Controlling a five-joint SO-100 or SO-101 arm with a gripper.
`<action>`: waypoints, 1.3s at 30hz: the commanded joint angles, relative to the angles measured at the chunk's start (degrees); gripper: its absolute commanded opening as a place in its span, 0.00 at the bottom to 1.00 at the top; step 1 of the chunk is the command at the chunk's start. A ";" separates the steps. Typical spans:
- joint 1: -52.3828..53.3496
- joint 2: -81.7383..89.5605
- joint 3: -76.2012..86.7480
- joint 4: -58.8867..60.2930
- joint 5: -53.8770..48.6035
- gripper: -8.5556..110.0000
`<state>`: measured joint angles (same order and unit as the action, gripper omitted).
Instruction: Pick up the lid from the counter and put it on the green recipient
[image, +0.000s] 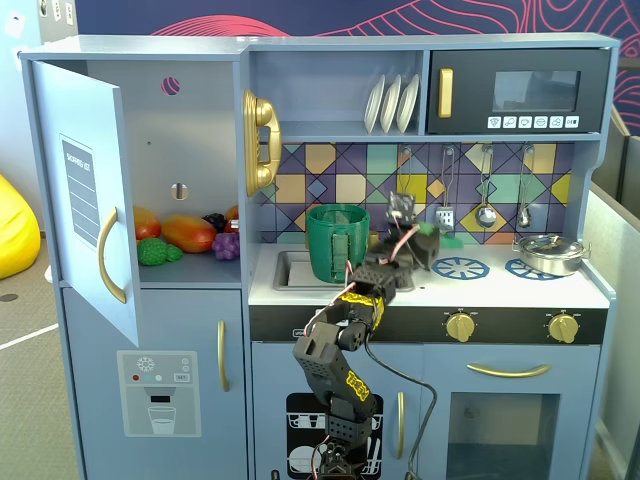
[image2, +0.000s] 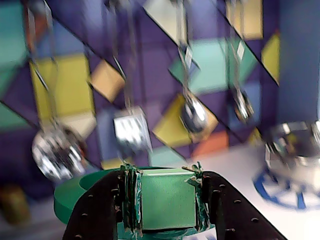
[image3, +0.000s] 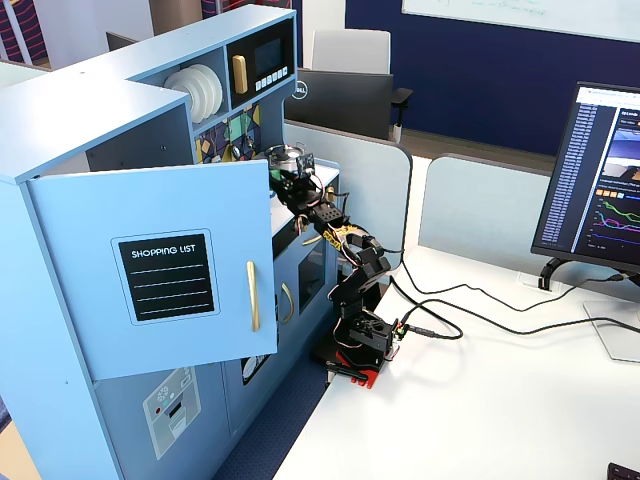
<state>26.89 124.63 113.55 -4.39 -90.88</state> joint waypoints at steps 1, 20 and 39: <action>-3.34 2.90 -13.01 3.34 0.70 0.07; -15.47 4.83 -20.92 9.76 1.93 0.07; -21.71 0.53 -22.24 6.86 0.53 0.07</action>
<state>5.80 125.51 97.12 5.19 -89.74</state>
